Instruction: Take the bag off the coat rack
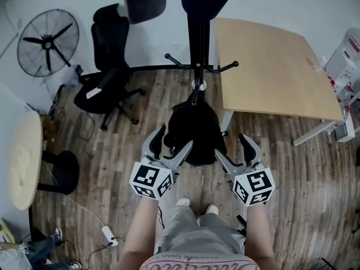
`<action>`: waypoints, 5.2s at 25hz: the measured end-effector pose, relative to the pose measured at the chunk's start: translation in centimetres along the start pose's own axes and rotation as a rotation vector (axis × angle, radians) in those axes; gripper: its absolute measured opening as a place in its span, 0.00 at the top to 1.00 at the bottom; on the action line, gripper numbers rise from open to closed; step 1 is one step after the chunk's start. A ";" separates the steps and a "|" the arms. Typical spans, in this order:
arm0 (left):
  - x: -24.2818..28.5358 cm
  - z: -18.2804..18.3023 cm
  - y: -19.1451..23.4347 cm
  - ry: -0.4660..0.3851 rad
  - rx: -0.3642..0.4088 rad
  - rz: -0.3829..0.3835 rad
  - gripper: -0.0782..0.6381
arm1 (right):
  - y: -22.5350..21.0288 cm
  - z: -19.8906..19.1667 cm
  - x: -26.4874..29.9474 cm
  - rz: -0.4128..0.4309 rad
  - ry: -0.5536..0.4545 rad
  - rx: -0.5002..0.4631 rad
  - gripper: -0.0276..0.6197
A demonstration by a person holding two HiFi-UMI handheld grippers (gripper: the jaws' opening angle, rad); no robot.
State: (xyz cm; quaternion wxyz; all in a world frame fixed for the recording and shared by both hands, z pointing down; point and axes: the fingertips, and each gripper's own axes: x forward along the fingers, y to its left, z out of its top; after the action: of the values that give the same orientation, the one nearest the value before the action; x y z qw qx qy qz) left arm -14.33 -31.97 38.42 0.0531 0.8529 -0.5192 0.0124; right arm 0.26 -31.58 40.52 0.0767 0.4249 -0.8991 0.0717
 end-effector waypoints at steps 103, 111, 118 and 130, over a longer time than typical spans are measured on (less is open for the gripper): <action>1.0 -6.9 0.6 0.246 0.052 -0.212 0.81 | 2.4 -8.2 3.8 -0.102 0.311 0.059 0.89; 0.9 -3.9 -1.7 0.186 0.042 -0.218 0.81 | 1.6 -5.5 1.3 -0.130 0.264 0.023 0.89; 1.9 -1.1 -4.3 0.140 0.083 -0.252 0.81 | 0.2 -3.0 -1.4 -0.186 0.214 0.009 0.90; 3.4 5.4 -7.6 0.017 0.141 -0.313 0.80 | -1.8 2.9 -4.9 -0.274 0.096 -0.024 0.90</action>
State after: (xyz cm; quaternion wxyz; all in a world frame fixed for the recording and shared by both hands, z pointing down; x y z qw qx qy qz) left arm -6.22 -32.04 32.74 -0.0014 0.9249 -0.3773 0.0476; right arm 4.49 -29.61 36.88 0.1337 0.5388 -0.8288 0.0702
